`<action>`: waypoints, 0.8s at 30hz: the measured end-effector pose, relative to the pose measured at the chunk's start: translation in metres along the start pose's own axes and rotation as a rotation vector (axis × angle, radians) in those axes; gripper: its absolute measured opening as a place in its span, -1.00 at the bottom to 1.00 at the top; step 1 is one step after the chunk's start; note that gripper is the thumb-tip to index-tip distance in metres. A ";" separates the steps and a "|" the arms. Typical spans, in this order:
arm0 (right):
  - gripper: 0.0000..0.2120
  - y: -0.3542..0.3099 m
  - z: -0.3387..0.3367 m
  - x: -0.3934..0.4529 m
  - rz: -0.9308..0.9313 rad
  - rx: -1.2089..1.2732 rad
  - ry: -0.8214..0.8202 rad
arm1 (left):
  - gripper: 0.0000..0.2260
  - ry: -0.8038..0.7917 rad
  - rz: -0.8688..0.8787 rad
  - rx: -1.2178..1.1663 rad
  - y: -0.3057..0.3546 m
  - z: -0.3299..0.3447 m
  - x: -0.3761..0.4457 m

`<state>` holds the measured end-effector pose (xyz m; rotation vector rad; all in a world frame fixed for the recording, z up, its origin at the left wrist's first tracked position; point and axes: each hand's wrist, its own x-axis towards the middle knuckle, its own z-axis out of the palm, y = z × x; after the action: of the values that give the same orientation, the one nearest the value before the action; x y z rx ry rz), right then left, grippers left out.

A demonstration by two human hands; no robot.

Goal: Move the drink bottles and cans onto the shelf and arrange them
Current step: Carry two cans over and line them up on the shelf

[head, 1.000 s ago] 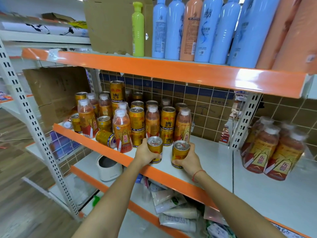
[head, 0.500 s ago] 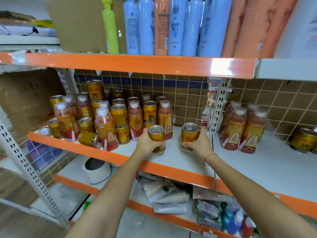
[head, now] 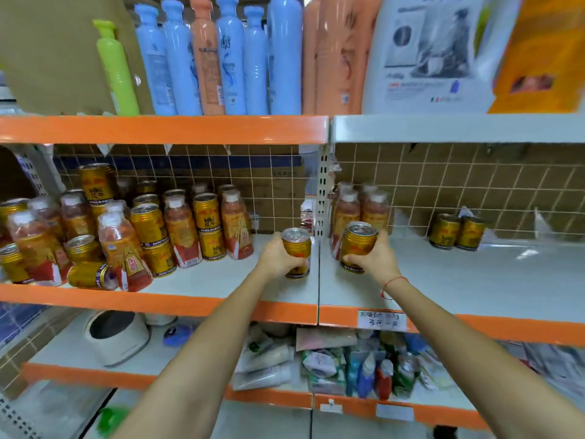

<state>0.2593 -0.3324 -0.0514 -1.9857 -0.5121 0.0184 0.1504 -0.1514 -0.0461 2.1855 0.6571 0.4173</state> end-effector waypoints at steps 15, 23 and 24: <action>-0.22 0.098 -0.198 -0.011 0.003 -0.127 0.022 | -0.24 -0.014 0.066 -0.093 0.133 0.153 -0.048; -0.25 0.125 -0.235 -0.007 0.039 -0.097 0.032 | -0.28 -0.025 0.083 -0.044 0.161 0.189 -0.049; -0.26 0.127 -0.237 -0.005 0.046 -0.091 0.037 | -0.29 -0.030 0.094 -0.030 0.163 0.192 -0.046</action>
<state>0.3545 -0.5837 -0.0524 -2.0825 -0.4505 -0.0128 0.2597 -0.3833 -0.0434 2.1961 0.5302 0.4399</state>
